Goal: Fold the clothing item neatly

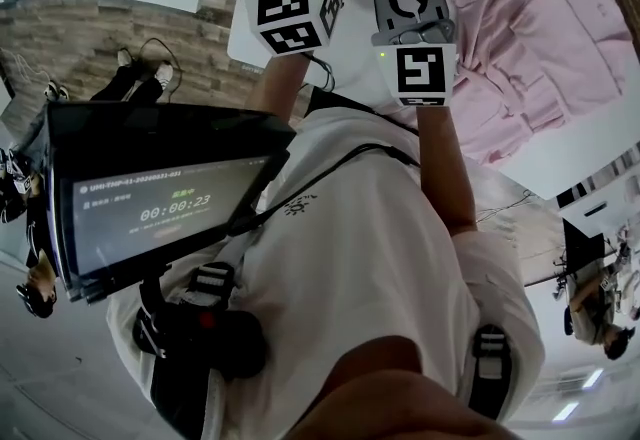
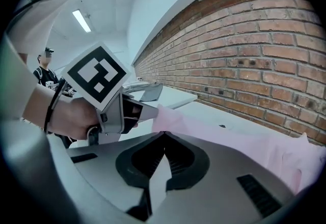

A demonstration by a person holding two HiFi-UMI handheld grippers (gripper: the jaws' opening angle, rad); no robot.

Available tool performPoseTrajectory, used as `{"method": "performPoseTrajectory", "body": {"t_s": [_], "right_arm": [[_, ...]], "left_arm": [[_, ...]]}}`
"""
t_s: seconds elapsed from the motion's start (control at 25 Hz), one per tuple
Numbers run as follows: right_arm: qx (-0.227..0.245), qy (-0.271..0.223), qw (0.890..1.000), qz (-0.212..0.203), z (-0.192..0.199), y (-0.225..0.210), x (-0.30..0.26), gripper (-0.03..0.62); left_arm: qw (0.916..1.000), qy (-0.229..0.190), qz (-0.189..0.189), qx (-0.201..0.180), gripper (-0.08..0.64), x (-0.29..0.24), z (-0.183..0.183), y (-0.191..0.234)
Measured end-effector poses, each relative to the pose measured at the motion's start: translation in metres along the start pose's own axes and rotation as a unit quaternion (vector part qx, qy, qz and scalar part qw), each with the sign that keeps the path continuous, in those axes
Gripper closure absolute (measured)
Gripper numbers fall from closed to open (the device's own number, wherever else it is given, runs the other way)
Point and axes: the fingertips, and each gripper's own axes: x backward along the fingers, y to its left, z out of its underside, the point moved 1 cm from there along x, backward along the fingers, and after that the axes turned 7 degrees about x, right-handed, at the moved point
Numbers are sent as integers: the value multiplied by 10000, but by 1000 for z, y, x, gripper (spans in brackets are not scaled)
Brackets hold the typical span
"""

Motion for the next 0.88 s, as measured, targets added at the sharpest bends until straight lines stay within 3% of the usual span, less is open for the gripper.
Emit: {"method": "performPoseTrajectory", "body": {"t_s": [0.44,0.88], "right_arm": [[-187,-67,9997,175,-1,8,14,589],[-355,-168,9976,577,35,-44,103,589]], "left_arm": [[9974,-69,491,-530,544,-3,-7,-38],[9903,-148,1046,-904,545,19,12,-167]]}}
